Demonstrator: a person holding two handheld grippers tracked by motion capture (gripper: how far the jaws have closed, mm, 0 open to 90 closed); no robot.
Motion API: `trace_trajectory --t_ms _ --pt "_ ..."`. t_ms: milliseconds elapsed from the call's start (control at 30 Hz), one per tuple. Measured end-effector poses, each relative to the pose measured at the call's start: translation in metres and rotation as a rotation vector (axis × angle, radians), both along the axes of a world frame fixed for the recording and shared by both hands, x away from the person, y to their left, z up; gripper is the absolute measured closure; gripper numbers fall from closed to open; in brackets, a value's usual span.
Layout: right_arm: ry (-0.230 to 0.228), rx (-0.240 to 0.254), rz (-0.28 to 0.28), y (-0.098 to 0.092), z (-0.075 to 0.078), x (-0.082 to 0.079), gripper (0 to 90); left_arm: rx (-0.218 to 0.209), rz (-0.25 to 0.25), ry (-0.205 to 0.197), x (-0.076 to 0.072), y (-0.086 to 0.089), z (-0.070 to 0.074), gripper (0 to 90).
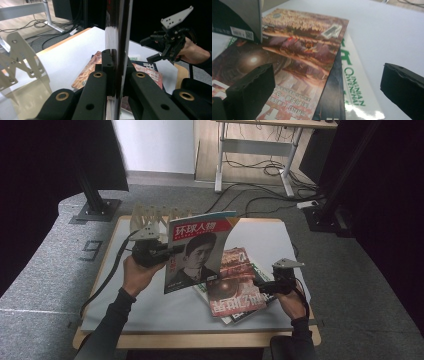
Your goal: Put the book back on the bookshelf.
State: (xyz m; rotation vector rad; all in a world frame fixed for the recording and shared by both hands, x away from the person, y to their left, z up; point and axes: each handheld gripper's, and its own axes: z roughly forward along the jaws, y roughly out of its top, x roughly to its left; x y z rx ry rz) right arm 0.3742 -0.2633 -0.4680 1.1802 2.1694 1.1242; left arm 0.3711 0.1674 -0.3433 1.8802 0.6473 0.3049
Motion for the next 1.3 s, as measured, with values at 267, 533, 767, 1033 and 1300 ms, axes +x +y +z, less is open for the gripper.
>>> trace_trajectory --t_ms 267,533,767,1033,1300 --pt "0.041 -0.008 0.000 0.003 -0.024 0.000 0.0 -0.005 0.034 0.007 -0.002 0.014 0.003 86.9" --pt "0.081 -0.043 0.022 0.010 -0.038 0.002 0.0 0.003 0.072 0.006 -0.003 0.027 0.005 87.0" --pt "0.132 0.025 0.025 0.010 -0.048 0.003 0.0 0.006 0.108 0.016 -0.004 0.041 0.006 87.0" --pt "0.118 0.095 0.020 0.005 -0.056 0.001 0.0 0.014 0.164 0.016 -0.003 0.056 0.004 87.0" --pt "0.084 0.121 0.022 0.003 -0.060 -0.002 0.0 0.004 0.201 0.014 -0.003 0.069 0.007 87.0"
